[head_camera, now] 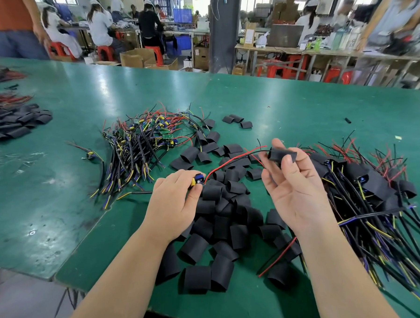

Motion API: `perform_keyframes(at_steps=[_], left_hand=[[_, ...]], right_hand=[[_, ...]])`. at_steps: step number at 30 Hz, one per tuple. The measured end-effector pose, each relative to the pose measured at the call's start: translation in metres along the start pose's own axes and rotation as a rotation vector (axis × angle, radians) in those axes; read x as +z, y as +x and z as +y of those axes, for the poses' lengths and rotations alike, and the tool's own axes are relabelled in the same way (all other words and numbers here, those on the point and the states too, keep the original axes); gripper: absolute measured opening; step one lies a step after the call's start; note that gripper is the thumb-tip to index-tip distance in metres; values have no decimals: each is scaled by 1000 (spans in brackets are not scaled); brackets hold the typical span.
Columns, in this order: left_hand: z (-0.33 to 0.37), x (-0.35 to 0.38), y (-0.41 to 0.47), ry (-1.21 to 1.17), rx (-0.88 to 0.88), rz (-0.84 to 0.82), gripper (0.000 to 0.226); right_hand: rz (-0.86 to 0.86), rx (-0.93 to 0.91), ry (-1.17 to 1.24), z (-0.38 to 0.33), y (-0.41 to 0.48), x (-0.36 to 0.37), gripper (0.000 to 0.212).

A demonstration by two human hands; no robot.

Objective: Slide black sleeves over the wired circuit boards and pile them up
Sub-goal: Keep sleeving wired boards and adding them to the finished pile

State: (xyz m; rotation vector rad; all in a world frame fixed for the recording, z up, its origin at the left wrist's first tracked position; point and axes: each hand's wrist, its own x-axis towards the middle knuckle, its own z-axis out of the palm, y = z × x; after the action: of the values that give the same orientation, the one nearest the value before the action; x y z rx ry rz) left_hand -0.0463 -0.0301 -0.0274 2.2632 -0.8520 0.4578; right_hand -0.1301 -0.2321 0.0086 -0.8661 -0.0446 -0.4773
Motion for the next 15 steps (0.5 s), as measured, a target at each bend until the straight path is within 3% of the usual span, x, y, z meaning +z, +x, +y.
perform_keyframes(at_steps=[9,15], left_hand=[[1,1,0,-14,-2,17,38],[4,0,-1,15,41,-15,45]], right_hand=[[-7,3,52,-4,-1,4,24],[29,-15,-6,0,2,-3,12]])
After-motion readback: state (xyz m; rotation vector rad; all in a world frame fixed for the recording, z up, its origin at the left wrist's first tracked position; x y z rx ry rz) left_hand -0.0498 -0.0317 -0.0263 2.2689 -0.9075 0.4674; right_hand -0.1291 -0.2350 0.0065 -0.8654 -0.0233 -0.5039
